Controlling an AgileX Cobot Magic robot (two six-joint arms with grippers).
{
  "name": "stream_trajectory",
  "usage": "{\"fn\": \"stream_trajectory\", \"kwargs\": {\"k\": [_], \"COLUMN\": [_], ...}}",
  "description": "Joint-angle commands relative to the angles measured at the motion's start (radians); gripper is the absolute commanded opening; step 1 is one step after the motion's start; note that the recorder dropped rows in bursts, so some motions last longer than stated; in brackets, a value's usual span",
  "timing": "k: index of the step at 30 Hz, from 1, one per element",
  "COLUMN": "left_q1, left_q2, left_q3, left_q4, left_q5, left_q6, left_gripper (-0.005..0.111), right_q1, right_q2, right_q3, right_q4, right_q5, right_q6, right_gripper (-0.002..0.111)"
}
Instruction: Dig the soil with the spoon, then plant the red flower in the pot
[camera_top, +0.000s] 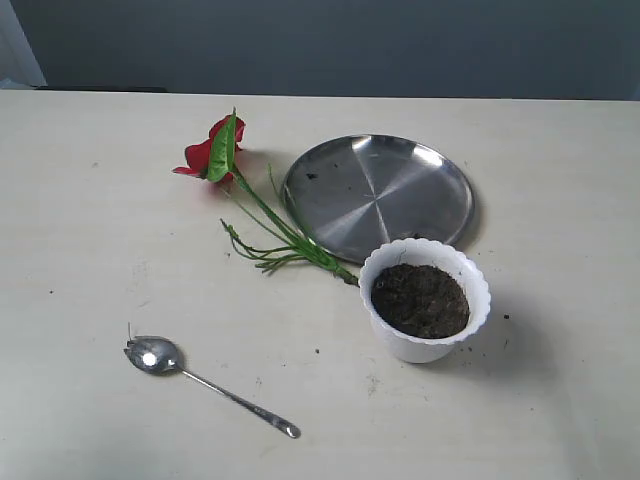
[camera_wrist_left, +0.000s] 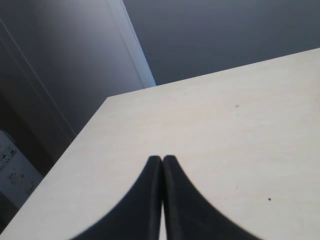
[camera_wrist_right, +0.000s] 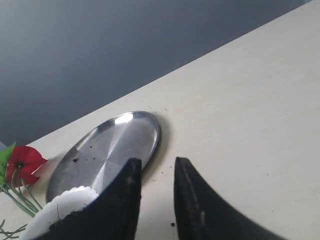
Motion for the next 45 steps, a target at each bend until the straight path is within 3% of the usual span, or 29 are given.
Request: {"fn": "stream_trajectory", "kwargs": {"k": [1,6,12,17,20,24,27,31,34,39,45], "left_q1": [-0.005,-0.005,-0.005,-0.005,-0.005,-0.005,-0.005,-0.005,-0.005,-0.005,-0.005], "left_q2": [-0.005,-0.005,-0.005,-0.005,-0.005,-0.005,-0.005,-0.005,-0.005,-0.005,-0.005], "left_q3": [-0.004,-0.004,-0.004,-0.004,-0.004,-0.004,-0.004,-0.004,-0.004,-0.004,-0.004], "left_q4": [0.0,0.0,0.0,0.0,0.0,0.0,0.0,0.0,0.0,0.0,0.0], "left_q5": [-0.001,-0.001,-0.001,-0.001,-0.001,-0.001,-0.001,-0.001,-0.001,-0.001,-0.001], "left_q6": [-0.004,-0.004,-0.004,-0.004,-0.004,-0.004,-0.004,-0.004,-0.004,-0.004,-0.004], "left_gripper": [0.0,0.0,0.0,0.0,0.0,0.0,0.0,0.0,0.0,0.0,0.0], "right_q1": [-0.003,-0.001,0.001,0.016,0.021,0.021,0.021,0.021,0.021,0.021,0.021], "right_q2": [-0.006,-0.006,-0.006,0.074,0.193,0.346,0.428,0.476,0.487,0.487,0.487], "right_q3": [0.001,0.001,0.001,-0.137,-0.262,-0.394,-0.424,-0.424,-0.424,-0.424,-0.424], "right_q4": [0.007,0.182,0.173,-0.132,-0.412,-0.576,-0.581,-0.644,-0.671,-0.67,-0.756], "right_q5": [-0.121,-0.429,-0.666,-0.613,-0.76,-1.078,-1.21,-1.329,-1.41,-1.543,-1.543], "right_q6": [0.004,0.062,0.07,0.166,0.181,0.181,0.2,0.246,0.264,0.506,0.693], "right_gripper": [0.024,0.024,0.024,0.024,0.026,0.046,0.065,0.082,0.088,0.091,0.091]}}
